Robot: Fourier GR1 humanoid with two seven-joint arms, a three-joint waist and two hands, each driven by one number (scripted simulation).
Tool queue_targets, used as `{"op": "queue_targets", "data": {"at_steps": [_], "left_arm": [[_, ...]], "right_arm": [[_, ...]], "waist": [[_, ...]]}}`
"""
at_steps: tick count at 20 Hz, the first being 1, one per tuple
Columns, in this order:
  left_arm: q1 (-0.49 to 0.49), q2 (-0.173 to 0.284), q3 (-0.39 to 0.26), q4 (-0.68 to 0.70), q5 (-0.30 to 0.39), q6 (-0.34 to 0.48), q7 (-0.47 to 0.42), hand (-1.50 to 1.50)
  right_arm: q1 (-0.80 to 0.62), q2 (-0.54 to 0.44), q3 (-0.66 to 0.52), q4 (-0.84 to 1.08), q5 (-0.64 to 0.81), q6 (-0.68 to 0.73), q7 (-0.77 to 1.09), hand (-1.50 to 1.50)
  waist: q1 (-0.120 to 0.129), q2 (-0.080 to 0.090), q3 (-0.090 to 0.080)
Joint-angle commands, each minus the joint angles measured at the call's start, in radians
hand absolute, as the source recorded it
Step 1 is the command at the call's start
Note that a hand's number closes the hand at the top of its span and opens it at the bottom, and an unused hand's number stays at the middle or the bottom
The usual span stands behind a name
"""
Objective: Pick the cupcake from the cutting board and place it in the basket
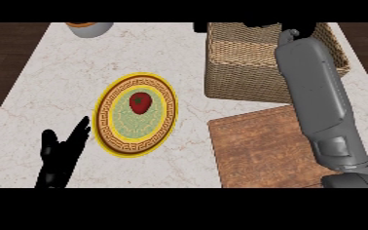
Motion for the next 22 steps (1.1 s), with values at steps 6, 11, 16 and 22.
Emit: {"op": "queue_targets", "data": {"at_steps": [6,11,16,22], "left_arm": [[-0.069,0.010,0.042,0.128,0.013,-0.025,-0.001,0.00],[-0.019,0.012,0.029,0.063,0.008,-0.045,0.033,0.00],[0.013,0.006,0.038,0.058,0.003,-0.045,0.000,0.00],[0.019,-0.029,0.024,0.024,-0.013,-0.008,0.031,0.00]], "right_arm": [[0.026,-0.103,0.070,0.073,0.090,0.108,-0.015,-1.50],[0.034,-0.138,0.038,0.009,0.048,0.112,-0.062,-1.50],[0.127,-0.137,0.008,-0.110,0.005,0.069,-0.082,-1.50],[0.221,-0.198,-0.058,-0.299,-0.046,0.100,0.023,-1.50]], "waist": [[-0.010,0.003,-0.007],[-0.005,0.001,-0.006],[-0.011,-0.001,-0.006],[-0.024,-0.005,-0.006]]}}
